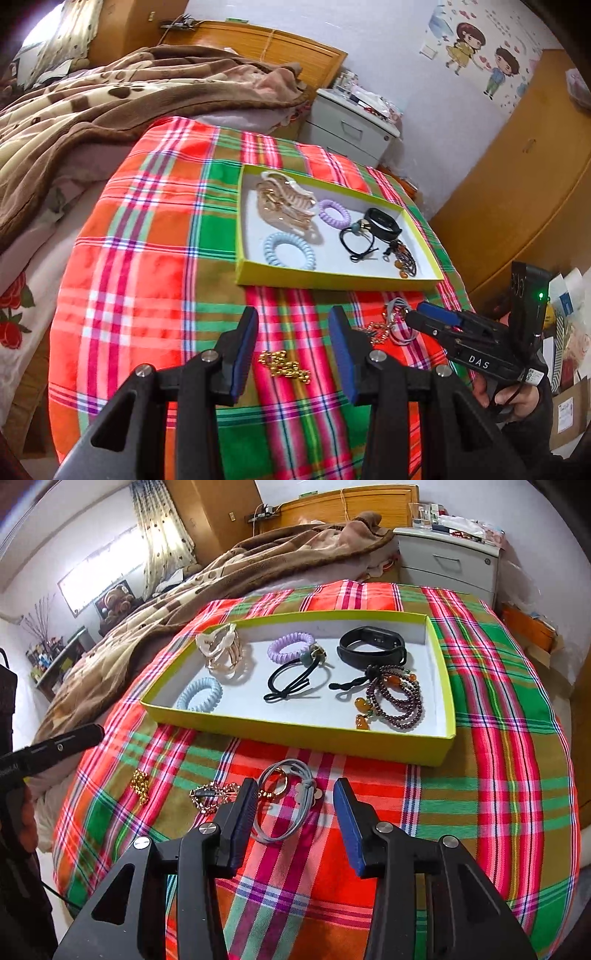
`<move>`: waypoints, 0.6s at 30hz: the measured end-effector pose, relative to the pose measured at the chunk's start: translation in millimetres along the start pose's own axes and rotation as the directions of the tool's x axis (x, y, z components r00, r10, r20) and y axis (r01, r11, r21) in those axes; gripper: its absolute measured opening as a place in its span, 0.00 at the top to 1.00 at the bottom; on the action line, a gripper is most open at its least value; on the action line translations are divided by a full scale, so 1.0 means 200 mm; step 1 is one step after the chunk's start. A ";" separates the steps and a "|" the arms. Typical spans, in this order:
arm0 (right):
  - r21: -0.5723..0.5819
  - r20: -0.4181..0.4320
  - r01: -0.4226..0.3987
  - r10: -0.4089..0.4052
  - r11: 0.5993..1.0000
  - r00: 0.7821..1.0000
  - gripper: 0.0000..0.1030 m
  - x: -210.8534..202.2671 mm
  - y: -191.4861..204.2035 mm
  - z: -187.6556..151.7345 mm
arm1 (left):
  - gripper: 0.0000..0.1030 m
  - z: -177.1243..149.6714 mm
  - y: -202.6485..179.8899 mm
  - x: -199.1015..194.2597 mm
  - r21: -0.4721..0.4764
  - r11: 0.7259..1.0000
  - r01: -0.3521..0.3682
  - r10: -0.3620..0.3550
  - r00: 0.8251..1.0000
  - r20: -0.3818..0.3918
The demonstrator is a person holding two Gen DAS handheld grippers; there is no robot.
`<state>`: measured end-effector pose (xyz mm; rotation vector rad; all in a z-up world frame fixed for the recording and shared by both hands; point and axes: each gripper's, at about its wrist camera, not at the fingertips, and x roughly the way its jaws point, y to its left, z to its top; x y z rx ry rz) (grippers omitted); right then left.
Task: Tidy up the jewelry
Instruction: 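Grasp the grey elastic hair ties with the right tool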
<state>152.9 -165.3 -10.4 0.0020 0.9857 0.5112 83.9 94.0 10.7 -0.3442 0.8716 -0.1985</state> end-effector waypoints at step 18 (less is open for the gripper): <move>-0.007 -0.032 0.029 -0.029 1.000 0.999 0.94 0.03 0.02 -0.03 | 0.60 -0.03 0.07 0.00 -0.027 1.000 -0.001 0.001 1.000 -0.013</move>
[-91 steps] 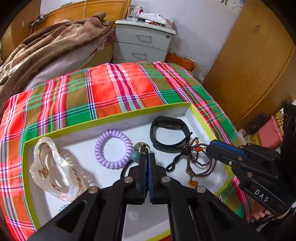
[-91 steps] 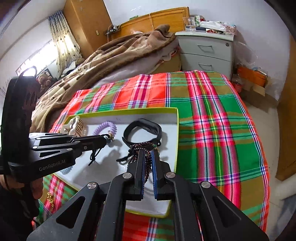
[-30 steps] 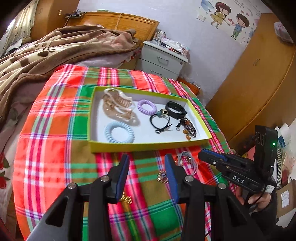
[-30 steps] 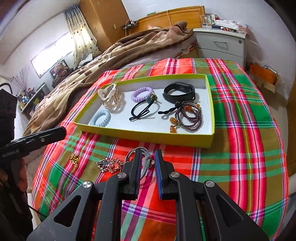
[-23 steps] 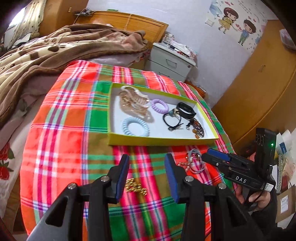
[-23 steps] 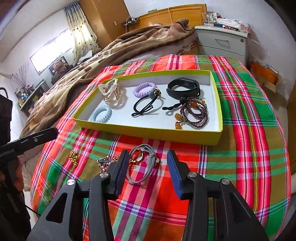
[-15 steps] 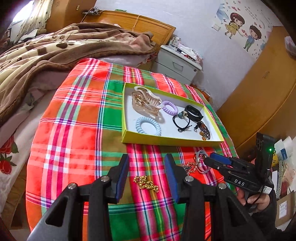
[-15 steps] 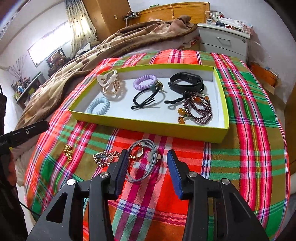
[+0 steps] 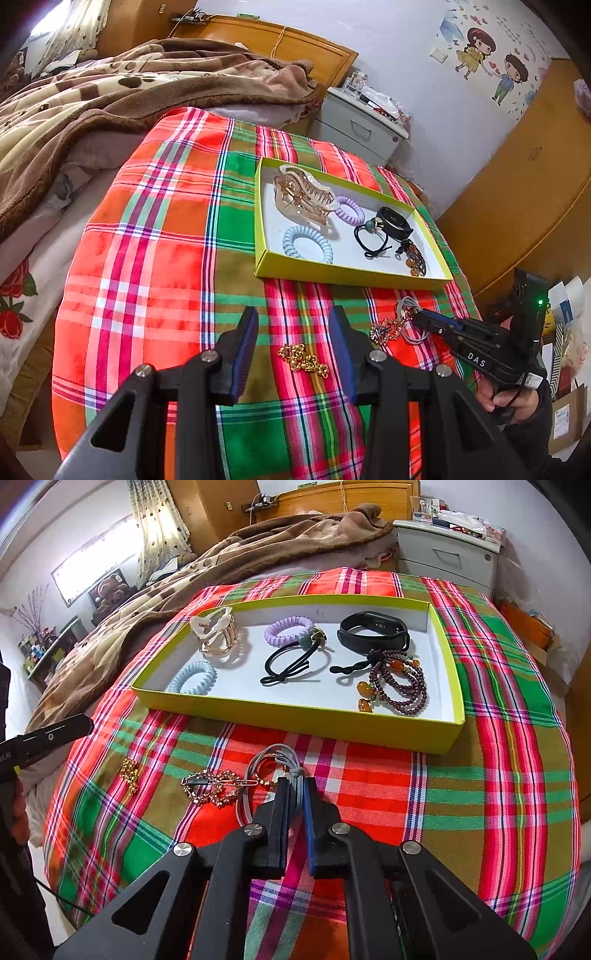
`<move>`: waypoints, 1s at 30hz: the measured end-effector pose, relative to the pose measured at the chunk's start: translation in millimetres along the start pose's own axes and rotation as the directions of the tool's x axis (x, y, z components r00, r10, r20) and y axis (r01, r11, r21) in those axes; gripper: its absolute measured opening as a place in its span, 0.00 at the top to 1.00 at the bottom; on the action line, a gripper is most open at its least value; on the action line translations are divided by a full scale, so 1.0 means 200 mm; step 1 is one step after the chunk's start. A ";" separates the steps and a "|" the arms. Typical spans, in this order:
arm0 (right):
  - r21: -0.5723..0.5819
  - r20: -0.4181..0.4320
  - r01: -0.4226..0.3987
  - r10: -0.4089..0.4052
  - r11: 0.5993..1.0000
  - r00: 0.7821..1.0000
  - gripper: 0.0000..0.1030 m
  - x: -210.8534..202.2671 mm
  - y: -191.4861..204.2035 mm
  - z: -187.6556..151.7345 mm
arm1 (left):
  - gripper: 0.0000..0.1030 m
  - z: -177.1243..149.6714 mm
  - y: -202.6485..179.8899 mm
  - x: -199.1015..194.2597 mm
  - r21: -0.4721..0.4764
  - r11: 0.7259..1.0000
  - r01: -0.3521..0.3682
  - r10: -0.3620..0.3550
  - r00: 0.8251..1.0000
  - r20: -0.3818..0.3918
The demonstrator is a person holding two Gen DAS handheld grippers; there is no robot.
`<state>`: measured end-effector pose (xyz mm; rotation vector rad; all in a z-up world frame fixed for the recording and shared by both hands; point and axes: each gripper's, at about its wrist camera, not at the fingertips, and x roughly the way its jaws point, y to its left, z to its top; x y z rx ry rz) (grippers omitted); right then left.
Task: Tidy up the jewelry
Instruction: 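Grasp the grey elastic hair ties with the right tool, then grasp the gold ornate hair pin with the left tool while the right tool holds the grey ties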
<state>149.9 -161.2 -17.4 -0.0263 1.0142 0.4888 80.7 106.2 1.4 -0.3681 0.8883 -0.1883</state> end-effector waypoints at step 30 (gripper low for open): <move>0.122 0.152 -0.012 -0.006 0.992 0.988 0.96 -0.28 -0.17 -0.04 | 0.60 -0.02 -0.39 0.22 0.255 0.961 0.105 -0.073 0.988 -0.133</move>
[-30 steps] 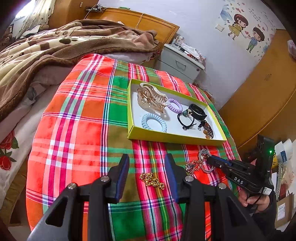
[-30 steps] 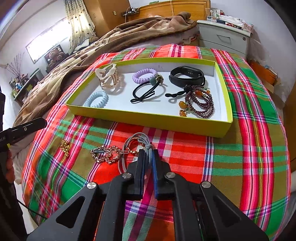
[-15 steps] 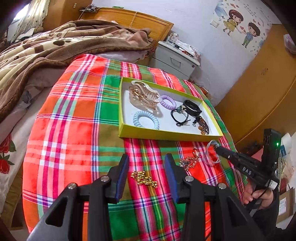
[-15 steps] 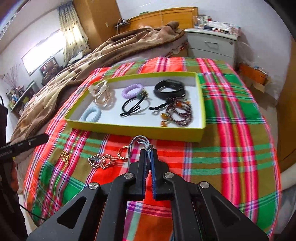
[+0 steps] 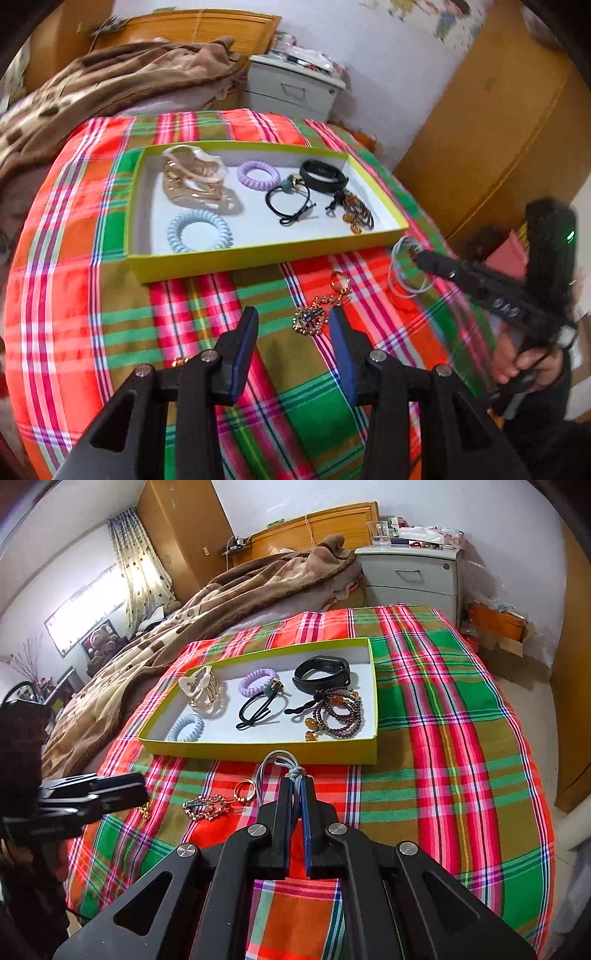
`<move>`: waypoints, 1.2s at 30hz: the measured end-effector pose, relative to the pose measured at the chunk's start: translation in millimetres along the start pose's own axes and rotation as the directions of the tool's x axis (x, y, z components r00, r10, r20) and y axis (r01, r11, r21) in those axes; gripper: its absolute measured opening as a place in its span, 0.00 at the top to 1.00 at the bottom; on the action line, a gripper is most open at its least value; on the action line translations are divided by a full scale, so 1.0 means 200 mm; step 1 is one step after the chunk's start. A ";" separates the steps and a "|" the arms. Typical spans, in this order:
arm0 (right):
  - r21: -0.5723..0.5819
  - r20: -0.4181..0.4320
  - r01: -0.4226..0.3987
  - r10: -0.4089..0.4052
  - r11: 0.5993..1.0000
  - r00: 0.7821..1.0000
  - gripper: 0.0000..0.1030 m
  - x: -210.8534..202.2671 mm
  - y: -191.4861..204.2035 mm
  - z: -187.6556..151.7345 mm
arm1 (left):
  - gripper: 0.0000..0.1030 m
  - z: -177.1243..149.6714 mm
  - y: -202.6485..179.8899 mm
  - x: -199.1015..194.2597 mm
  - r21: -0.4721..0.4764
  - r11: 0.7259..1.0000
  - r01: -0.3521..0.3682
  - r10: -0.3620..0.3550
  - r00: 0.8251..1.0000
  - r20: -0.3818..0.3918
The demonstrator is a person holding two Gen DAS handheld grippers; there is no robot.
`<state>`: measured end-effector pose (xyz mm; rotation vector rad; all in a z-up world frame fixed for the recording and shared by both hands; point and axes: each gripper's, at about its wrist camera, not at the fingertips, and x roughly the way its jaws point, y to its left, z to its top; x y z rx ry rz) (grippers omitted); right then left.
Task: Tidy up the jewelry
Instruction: 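Grasp the gold ornate hair pin with the left tool while the right tool holds the grey ties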
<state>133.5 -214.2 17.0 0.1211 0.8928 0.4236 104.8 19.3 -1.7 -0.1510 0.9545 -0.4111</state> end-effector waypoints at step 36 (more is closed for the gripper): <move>0.042 0.025 -0.046 0.045 0.998 0.999 0.96 -0.03 -0.10 -0.03 | 0.64 0.01 -0.24 0.27 0.270 0.954 -0.129 0.163 0.981 -0.107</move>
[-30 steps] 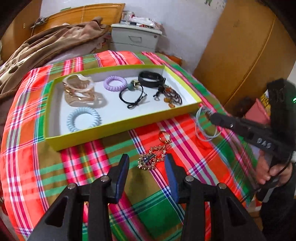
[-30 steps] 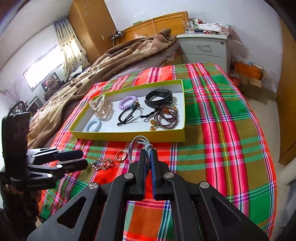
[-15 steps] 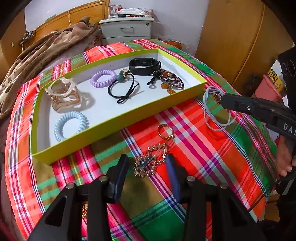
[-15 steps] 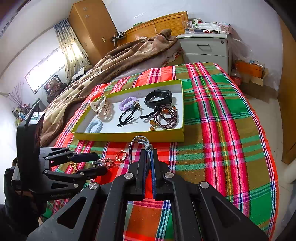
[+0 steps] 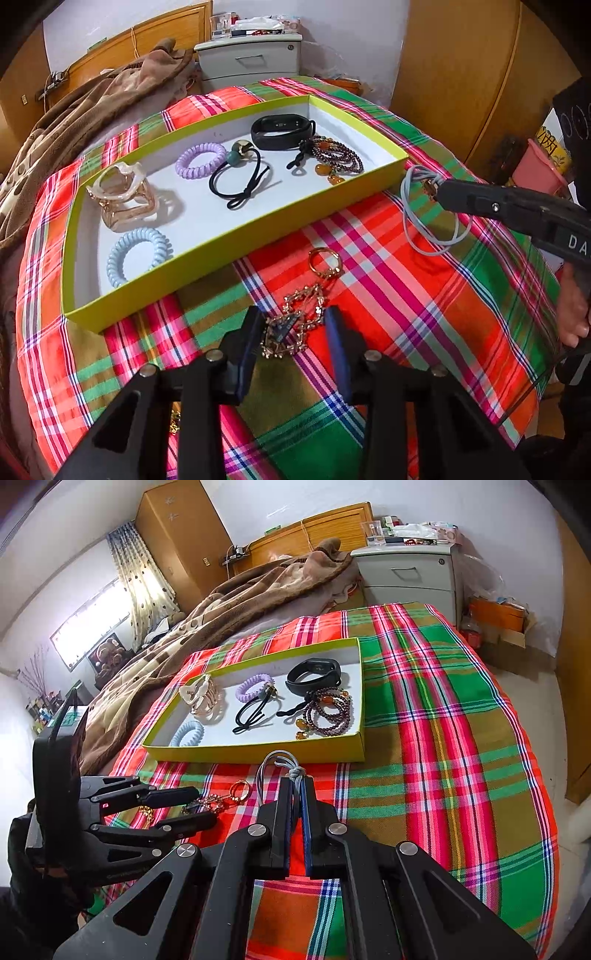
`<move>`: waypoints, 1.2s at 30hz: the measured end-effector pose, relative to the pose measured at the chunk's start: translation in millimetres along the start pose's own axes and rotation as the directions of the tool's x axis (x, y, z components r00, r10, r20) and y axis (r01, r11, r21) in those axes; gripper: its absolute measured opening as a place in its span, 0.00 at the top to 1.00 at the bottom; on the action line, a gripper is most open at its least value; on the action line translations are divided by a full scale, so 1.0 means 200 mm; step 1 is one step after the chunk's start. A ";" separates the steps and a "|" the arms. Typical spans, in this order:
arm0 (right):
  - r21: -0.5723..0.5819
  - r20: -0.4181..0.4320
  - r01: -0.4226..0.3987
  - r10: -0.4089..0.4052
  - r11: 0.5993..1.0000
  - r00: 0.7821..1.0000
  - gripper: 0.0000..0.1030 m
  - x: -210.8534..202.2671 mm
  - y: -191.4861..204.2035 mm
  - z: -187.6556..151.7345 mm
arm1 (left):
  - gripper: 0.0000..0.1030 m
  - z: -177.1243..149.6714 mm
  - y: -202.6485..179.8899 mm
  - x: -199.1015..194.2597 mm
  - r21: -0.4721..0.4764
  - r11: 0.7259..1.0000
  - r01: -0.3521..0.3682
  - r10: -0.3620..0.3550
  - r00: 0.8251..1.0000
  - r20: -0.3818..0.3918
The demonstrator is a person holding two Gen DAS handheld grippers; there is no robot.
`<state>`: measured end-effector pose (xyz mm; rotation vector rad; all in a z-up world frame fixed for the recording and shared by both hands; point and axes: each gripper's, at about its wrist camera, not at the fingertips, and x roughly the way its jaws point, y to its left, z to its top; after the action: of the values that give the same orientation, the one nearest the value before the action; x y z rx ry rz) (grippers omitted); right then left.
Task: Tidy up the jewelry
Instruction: 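Grasp the gold ornate hair pin with the left tool while the right tool holds the grey ties, then carry the grey ties and gold hair pin over the box with both tools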
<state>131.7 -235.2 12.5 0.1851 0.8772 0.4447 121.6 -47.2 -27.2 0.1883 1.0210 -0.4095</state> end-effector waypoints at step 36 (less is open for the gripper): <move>-0.041 0.044 0.006 -0.005 0.999 0.999 0.96 -0.04 0.08 0.12 | 0.64 0.06 0.15 -0.23 -0.107 0.994 -0.027 0.040 0.992 0.120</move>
<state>140.9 -225.0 38.4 0.1545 0.8247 0.4514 122.6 -13.4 17.6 0.0845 0.9157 -0.3321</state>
